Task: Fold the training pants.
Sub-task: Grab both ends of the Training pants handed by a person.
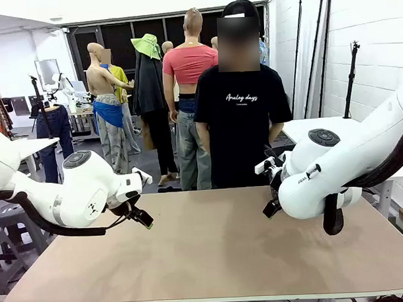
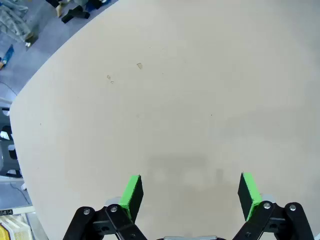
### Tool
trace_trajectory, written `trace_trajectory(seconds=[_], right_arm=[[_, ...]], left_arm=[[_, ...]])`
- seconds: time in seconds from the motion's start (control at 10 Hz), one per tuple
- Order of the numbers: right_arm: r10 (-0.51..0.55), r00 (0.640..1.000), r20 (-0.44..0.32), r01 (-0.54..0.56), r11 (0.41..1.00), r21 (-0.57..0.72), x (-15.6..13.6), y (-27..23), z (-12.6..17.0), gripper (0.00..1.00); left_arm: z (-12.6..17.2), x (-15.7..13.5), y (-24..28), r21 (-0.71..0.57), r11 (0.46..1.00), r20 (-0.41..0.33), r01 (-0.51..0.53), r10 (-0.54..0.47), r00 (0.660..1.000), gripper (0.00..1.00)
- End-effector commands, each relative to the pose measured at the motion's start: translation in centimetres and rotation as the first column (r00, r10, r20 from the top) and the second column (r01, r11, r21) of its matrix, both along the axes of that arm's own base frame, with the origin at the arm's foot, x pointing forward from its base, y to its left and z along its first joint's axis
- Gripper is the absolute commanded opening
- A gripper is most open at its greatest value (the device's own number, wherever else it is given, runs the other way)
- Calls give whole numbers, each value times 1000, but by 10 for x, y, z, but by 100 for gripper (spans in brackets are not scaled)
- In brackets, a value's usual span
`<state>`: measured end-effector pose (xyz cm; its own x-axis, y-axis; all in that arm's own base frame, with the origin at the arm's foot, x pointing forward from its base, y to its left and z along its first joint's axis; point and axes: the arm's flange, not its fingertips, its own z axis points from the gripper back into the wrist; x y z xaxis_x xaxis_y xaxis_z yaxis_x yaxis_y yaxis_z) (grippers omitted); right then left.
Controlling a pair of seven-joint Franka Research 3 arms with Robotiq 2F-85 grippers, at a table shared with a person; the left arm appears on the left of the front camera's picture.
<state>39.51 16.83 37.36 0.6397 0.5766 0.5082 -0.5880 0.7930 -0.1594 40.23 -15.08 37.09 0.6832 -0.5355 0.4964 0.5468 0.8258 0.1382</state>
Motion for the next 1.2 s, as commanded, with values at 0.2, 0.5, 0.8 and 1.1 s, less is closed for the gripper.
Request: trace_trajectory(seconds=[0.2,0.5,0.8,1.1], right_arm=[[0,1000,0,0,1000,0,0,0,0,100],[0,1000,0,0,1000,0,0,0,0,100],[0,1000,0,0,1000,0,0,0,0,100],[0,1000,0,0,1000,0,0,0,0,100]], left_arm=[[0,0,0,0,1000,0,0,0,1000,100],[0,0,0,0,1000,0,0,0,1000,100],[0,0,0,0,1000,0,0,0,1000,100],[0,0,0,0,1000,0,0,0,1000,100]])
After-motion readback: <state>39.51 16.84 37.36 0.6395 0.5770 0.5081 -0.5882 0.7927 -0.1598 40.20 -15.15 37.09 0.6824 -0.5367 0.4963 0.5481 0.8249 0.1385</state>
